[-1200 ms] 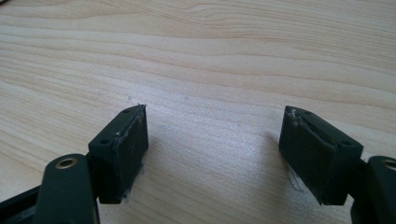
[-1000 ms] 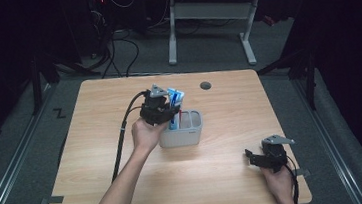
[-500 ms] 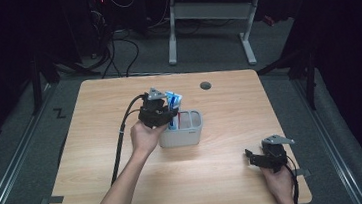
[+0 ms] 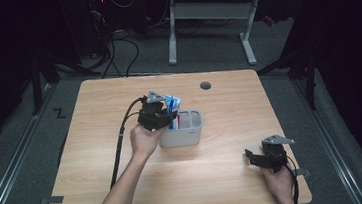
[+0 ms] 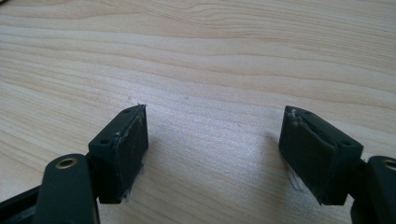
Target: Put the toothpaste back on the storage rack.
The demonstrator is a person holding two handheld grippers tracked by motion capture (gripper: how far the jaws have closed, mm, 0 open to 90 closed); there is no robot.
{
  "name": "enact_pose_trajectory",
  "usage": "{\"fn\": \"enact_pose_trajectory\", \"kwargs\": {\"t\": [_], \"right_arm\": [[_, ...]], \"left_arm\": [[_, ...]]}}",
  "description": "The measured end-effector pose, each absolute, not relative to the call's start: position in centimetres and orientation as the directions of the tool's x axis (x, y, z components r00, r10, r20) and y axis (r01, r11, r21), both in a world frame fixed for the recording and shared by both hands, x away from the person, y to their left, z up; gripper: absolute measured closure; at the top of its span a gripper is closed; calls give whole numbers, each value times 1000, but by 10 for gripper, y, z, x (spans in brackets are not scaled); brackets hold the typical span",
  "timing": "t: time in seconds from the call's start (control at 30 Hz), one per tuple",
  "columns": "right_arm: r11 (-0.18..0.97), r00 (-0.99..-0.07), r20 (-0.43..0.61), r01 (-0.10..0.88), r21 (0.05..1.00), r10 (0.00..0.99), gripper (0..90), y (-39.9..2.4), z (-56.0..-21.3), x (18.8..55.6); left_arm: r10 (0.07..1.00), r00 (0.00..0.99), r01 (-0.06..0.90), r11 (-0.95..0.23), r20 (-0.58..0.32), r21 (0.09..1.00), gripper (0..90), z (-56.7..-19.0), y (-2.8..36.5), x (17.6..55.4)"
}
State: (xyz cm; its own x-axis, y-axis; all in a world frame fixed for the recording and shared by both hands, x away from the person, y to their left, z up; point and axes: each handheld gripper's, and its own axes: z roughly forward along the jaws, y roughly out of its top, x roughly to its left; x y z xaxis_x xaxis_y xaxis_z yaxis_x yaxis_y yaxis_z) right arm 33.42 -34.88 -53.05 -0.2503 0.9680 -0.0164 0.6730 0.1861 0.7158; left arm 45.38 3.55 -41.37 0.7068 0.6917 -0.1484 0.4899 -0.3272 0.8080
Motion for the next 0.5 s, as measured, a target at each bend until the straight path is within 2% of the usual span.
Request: {"fn": "enact_pose_trajectory", "kwargs": {"t": [0.5], "right_arm": [[188, -252, -18, 672, 716, 968, 239, -349, -531, 334]], "left_arm": [[700, 698, 490, -315, -150, 813, 693, -416, 39, 450]]}}
